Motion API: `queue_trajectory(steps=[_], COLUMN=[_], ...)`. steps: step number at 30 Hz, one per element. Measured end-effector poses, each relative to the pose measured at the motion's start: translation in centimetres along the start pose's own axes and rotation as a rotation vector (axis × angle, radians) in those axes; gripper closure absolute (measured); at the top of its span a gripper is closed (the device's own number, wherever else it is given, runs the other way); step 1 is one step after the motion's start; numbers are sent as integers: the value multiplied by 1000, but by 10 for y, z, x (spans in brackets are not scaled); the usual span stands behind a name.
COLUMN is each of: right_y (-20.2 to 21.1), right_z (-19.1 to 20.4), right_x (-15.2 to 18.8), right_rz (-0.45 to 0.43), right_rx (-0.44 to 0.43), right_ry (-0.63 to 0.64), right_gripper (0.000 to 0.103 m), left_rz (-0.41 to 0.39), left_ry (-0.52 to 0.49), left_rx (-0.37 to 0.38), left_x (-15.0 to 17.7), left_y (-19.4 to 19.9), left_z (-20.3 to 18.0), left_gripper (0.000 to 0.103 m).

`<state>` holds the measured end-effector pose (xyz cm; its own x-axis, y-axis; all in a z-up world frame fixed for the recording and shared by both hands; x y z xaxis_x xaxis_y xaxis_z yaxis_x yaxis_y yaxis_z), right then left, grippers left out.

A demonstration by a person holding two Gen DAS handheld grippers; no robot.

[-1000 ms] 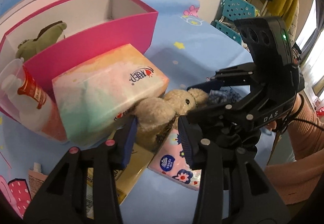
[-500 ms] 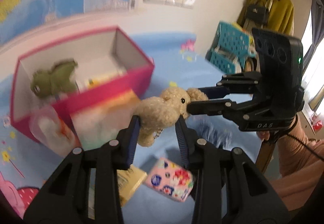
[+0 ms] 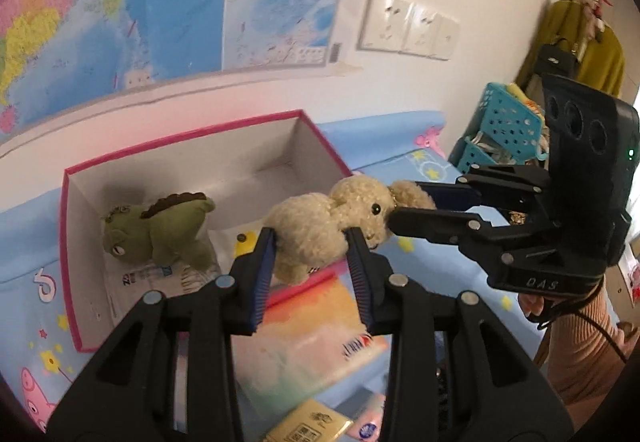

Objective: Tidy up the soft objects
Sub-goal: 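Place the beige bear into the pink box and open the right gripper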

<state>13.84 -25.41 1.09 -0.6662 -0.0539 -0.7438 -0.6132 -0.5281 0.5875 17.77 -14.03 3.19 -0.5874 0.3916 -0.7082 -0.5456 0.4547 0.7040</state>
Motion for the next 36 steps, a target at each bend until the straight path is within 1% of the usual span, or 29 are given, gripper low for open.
queue_trajectory(steps=[7,8,10,12,14,17,19,21,23,26,27,29,32,35,36], right_y=[-39,-43,-47,-47,-43,-33,-21,-9,6,28,35,43,50,49,48], right_z=[-18,-21,-25,-28,-29,-31,-31,-29,-26,-21,-19,-15,-11,-12,-14], right_x=[1,2,3,3,4,6,12,18,27,44,50,65,92,122,130], right_rz=[85,93,99,91,82,66,53,47,44,49,53,74,122,179,196], right_rx=[34,48,82,101,94,87,73,56,23,-27,-38,-59,-45,-29,-25], right_ry=[-53,-60,-67,-83,-93,-106,-112,-113,-117,-122,-123,-126,-126,-154,-173], right_gripper=[82,80,78,69,68,67,67,62,58,54,50,46,44,44,43], left_rz=[108,117,127,125,124,105,85,53,13,-22,-29,-31,-24,-5,3], left_ry=[62,67,81,90,106,98,74,46,9,-36,-46,-65,-80,-83,-82], left_rx=[-22,-28,-27,-35,-34,-45,-48,-42,-9,37,60,91,142,199,206], left_x=[6,7,9,9,9,12,15,18,24,36,39,50,67,85,90], left_y=[-37,-39,-41,-40,-38,-30,-22,-11,5,24,29,35,39,37,35], left_z=[16,17,20,22,26,26,22,15,3,-15,-21,-35,-53,-69,-72], left_gripper=[65,65,65,64,64,64,64,64,64,63,62,62,62,62,62])
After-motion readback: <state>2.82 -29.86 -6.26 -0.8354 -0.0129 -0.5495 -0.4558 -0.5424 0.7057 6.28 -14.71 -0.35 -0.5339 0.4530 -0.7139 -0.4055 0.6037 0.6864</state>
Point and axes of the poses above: each gripper's, at about its wrist camera, not at the fingertips, and y roughly against the way its jaws point, z to its left, x to its underside, the point moved 5 cm from there along -y, roughly the way its jaws point, and after that the axes turned 10 degrees about -y, right-handed, at the moved point
